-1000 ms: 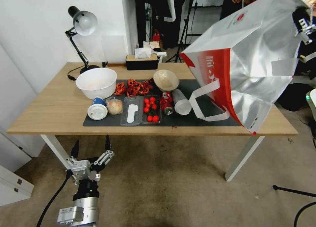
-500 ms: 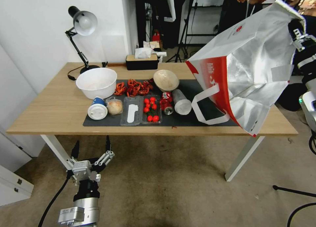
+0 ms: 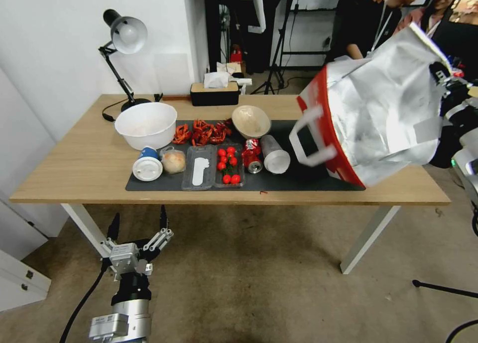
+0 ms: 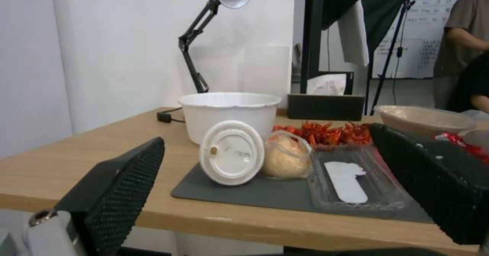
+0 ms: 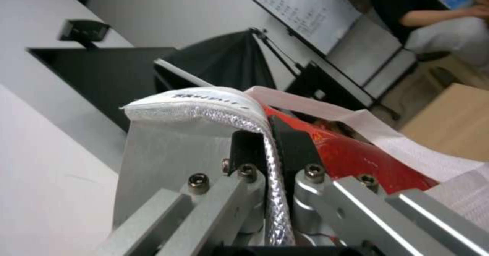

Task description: Pick up the food delivery bag from the floor and place it on the table.

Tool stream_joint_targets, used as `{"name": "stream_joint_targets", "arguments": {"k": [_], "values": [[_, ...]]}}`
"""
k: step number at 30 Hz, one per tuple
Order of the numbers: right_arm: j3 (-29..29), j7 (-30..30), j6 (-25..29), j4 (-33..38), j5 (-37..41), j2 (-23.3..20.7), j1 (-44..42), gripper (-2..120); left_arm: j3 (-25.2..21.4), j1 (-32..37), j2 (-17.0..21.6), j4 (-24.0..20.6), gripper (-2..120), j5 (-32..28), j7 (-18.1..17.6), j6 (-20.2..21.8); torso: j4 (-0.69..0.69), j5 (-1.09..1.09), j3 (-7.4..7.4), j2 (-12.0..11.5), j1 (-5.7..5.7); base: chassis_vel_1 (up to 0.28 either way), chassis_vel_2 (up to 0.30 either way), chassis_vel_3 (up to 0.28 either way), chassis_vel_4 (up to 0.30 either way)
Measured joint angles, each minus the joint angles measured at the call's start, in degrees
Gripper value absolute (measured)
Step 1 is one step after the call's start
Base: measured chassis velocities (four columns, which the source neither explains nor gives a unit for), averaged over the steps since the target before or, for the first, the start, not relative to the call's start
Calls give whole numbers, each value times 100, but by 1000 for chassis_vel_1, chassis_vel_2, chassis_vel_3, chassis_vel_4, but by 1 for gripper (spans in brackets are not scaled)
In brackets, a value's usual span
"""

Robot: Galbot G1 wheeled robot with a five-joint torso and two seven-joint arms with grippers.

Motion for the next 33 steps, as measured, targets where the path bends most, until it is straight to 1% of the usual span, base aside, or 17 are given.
{"name": "stream_joint_targets", "arguments": {"k": [6,9,13,18,23,33], "values": [[-29,254,-170,-29,-11,-68,3,0,6,4,-28,-2,100,33,-4,-4,1,0,0,0,0,0,0,0,0],[-48,876,-496,-41,-14,-80,150,0,32,9,-62,6,100,73,-8,-10,0,0,0,0,0,0,0,0,0],[-49,1022,-641,-101,4,-156,232,0,53,13,-99,20,100,112,-11,-15,0,-1,0,0,0,0,0,0,0],[-62,1029,-662,-138,-16,-211,272,0,64,14,-113,24,100,133,-11,-16,0,-1,0,0,0,0,0,0,0],[-97,1180,-714,-179,-60,-301,342,0,70,14,-118,27,100,149,-11,-19,0,0,0,0,0,0,0,0,0],[-316,1492,-885,-252,-203,-380,592,0,70,8,-76,27,100,137,-15,-19,0,-1,0,0,0,0,0,0,0]]}}
